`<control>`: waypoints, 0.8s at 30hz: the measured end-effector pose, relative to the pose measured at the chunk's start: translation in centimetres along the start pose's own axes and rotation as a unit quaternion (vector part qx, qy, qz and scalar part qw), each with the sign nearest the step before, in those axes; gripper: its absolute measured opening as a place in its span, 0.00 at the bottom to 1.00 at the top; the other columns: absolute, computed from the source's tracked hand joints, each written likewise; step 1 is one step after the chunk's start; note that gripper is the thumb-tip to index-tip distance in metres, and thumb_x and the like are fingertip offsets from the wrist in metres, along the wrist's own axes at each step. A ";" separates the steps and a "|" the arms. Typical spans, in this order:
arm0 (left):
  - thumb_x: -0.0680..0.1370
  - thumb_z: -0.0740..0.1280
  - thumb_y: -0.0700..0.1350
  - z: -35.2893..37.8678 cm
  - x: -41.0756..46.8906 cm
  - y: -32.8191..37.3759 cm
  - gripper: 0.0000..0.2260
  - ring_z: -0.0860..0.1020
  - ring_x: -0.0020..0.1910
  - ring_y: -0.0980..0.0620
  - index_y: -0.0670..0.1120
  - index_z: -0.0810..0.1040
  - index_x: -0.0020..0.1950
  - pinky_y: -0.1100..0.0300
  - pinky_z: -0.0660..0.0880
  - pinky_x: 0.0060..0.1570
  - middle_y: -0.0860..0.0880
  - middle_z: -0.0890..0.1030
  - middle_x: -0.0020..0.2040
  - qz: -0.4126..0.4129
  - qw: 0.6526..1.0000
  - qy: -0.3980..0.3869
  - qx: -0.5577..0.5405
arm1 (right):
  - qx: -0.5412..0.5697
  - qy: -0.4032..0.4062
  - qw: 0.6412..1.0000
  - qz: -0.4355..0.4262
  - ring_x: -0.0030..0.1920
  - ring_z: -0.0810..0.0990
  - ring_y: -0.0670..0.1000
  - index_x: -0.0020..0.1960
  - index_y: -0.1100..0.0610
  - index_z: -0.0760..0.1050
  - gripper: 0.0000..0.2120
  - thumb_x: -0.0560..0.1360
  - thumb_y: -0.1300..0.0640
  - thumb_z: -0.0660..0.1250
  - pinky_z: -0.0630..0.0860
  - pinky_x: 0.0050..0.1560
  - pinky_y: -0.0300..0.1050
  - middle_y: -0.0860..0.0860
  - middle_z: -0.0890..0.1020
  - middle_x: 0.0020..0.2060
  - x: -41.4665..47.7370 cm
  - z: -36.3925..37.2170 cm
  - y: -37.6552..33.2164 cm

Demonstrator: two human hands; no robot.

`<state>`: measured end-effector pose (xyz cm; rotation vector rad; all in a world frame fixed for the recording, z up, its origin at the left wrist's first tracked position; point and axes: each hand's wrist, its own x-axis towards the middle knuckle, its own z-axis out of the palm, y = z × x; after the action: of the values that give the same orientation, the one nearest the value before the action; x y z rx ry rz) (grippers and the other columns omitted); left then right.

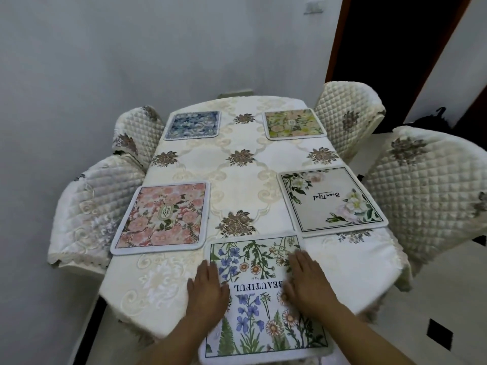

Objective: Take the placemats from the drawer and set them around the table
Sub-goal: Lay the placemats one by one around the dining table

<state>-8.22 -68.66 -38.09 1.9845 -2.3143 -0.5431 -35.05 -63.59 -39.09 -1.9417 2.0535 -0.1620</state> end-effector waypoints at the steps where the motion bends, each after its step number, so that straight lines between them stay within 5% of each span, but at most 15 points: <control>1: 0.81 0.54 0.53 0.3 0.3 0.3 0.29 0.49 0.78 0.43 0.42 0.50 0.78 0.40 0.50 0.75 0.41 0.51 0.80 0.009 1.000 -0.001 0.006 | -0.006 -0.016 1.000 -0.007 0.78 0.40 0.53 0.79 0.57 0.44 0.37 0.78 0.37 0.45 0.45 0.78 0.54 0.53 0.43 0.79 0.1 0.5 0.0; 5: 0.82 0.49 0.56 1.7 -0.1 0.0 0.30 0.44 0.79 0.44 0.41 0.47 0.79 0.44 0.44 0.77 0.41 0.47 0.80 0.012 1.000 0.029 0.001 | -0.025 -0.017 0.999 -0.014 0.76 0.30 0.50 0.78 0.55 0.33 0.38 0.77 0.32 0.34 0.36 0.76 0.50 0.52 0.36 0.77 -0.7 2.0 0.5; 14: 0.81 0.45 0.60 2.5 -0.9 -1.0 0.33 0.38 0.78 0.48 0.42 0.40 0.79 0.52 0.37 0.76 0.43 0.41 0.80 0.025 0.998 0.049 0.007 | -0.007 0.001 0.999 0.046 0.76 0.31 0.51 0.78 0.57 0.33 0.41 0.75 0.32 0.35 0.33 0.76 0.49 0.53 0.35 0.77 -0.3 1.7 0.6; 19: 0.82 0.54 0.56 1.7 -2.1 -1.0 0.32 0.43 0.78 0.49 0.43 0.45 0.79 0.58 0.37 0.74 0.44 0.44 0.80 0.024 0.995 0.055 -0.080 | 0.026 -0.006 0.998 0.057 0.77 0.34 0.51 0.79 0.57 0.36 0.40 0.77 0.32 0.40 0.36 0.77 0.50 0.54 0.39 0.79 -0.2 1.4 0.4; 24: 0.80 0.63 0.50 -0.2 -1.9 -0.2 0.32 0.50 0.78 0.50 0.42 0.53 0.79 0.62 0.49 0.71 0.45 0.52 0.80 -0.043 0.969 0.089 -0.227 | 0.075 0.006 0.996 0.054 0.79 0.42 0.52 0.79 0.58 0.43 0.45 0.74 0.28 0.46 0.44 0.78 0.48 0.54 0.44 0.80 -0.4 1.2 -1.7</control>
<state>-7.63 -66.89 -37.58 1.8290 -1.8041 -0.7803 -33.04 -63.16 -39.66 -1.7408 2.0832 -0.2952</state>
